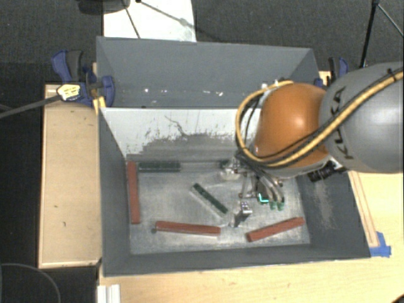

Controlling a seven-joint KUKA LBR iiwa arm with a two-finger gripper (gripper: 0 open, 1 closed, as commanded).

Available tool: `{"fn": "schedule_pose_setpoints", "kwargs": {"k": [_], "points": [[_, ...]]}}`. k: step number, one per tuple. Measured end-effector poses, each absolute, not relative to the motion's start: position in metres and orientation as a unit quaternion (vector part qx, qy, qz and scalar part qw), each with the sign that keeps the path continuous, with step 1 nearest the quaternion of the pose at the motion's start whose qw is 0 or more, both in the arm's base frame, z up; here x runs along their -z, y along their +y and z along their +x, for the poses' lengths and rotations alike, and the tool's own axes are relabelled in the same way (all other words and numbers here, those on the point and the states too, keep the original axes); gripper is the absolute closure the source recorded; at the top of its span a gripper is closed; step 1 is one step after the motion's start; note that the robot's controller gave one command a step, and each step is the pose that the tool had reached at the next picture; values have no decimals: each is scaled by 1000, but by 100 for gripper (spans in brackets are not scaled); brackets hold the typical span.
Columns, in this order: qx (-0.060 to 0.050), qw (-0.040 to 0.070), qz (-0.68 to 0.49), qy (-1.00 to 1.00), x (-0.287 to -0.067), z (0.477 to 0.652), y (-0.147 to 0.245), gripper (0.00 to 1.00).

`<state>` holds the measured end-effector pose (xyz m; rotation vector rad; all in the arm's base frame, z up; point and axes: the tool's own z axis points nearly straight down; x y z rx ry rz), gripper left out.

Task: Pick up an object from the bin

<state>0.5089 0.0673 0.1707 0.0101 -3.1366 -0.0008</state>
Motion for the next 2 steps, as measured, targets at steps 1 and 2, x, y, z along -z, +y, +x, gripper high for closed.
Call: {"fn": "schedule_pose_setpoints", "kwargs": {"k": [1, 2], "points": [[1, -1, 2, -1000, -174, 511, 67, 0], [2, -12, 5, -1000, -78, 530, 69, 100]]}}
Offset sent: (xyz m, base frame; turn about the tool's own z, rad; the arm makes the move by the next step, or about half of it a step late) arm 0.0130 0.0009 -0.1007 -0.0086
